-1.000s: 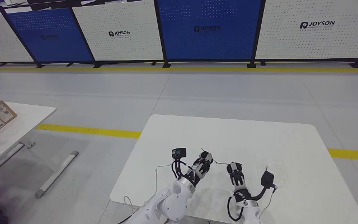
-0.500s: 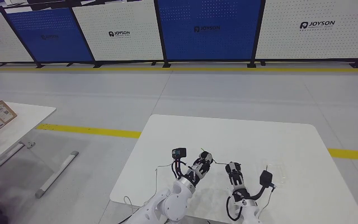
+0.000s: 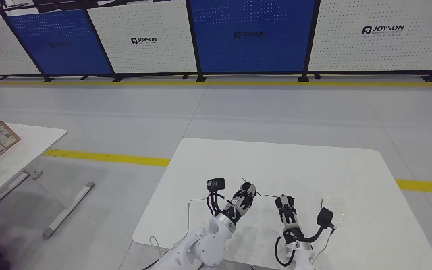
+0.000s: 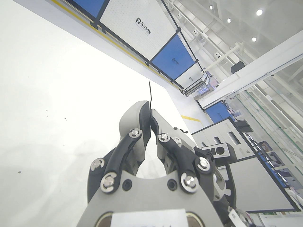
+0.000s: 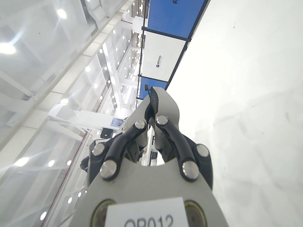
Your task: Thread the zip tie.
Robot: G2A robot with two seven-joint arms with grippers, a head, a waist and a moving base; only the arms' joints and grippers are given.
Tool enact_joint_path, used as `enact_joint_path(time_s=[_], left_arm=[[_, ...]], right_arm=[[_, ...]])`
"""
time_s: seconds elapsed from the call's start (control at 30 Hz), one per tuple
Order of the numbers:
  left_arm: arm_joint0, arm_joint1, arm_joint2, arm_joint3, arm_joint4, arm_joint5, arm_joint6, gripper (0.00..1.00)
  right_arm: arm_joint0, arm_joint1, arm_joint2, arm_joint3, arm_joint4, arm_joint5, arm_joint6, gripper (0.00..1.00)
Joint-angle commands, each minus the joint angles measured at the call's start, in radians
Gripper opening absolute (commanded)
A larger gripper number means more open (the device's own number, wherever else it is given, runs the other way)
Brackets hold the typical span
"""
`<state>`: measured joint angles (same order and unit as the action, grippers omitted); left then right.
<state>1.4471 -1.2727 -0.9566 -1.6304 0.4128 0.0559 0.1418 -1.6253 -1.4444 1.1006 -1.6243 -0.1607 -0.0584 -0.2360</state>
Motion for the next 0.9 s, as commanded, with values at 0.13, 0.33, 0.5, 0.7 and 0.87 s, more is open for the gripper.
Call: enact_joint_path(time_s=[0.13,0.33,0.5,0.7,0.87], left_arm=[[-0.001,-0.003,0.005,0.004,0.026,0.01,0.017,0.0],[-0.001,-0.003,0.005,0.004,0.026,0.01,0.017,0.0],[-0.001,-0.003,0.005,0.004,0.026,0.01,0.017,0.0],[-0.001,-0.003,0.005,0.004,0.026,0.01,0.017,0.0],[-0.001,-0.003,0.005,0.004,0.026,0.01,0.017,0.0]], right_arm=[[0.0,0.0,0.0,0.0,-0.001,0.001,0.001,0.0],[0.004,-0.001,0.0,0.001,-0.002,0.01,0.019,0.0],[0.004,-0.002,0.002,0.0,-0.003,0.019,0.023,0.0],[0.016,-0.004,-0.006,0.006,-0.014,0.041,0.033,0.0],[0.024,-0.007,-0.014,0.012,-0.018,0.05,0.034,0.0]])
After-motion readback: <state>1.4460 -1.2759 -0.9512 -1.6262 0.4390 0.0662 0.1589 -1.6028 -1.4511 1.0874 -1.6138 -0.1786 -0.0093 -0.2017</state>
